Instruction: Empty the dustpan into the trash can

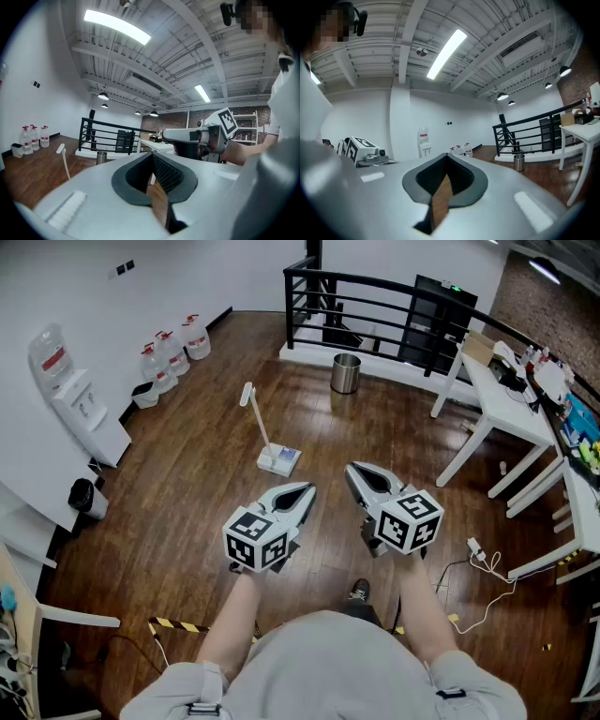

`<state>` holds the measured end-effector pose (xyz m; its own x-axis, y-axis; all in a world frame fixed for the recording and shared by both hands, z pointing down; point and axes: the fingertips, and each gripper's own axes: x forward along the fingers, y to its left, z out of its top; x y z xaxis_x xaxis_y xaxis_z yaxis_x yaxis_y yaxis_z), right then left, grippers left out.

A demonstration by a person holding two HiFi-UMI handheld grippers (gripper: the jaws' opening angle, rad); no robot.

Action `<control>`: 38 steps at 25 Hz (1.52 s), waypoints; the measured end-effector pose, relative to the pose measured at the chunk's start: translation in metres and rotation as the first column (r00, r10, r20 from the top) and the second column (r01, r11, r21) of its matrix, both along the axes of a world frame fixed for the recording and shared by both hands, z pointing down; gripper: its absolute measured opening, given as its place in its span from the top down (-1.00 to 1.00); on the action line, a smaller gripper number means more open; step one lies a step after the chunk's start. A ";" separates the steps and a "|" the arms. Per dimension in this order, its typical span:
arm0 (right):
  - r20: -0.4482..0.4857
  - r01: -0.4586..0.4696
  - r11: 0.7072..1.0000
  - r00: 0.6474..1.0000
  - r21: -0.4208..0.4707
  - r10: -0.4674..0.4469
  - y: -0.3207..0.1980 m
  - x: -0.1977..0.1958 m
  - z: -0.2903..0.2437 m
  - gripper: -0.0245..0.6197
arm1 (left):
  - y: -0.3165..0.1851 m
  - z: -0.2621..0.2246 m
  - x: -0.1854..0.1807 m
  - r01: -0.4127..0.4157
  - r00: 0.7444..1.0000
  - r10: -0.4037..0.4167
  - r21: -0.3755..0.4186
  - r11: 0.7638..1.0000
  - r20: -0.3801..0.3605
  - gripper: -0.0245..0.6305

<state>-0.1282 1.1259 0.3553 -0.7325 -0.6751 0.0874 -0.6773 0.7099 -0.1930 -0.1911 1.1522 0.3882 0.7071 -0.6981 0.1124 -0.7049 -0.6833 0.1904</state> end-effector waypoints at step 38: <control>0.033 0.179 0.983 0.984 -0.044 -0.178 -0.385 0.014 0.038 0.93 | -0.388 0.053 -0.010 0.250 0.967 -0.247 -0.048 0.967 0.063 0.91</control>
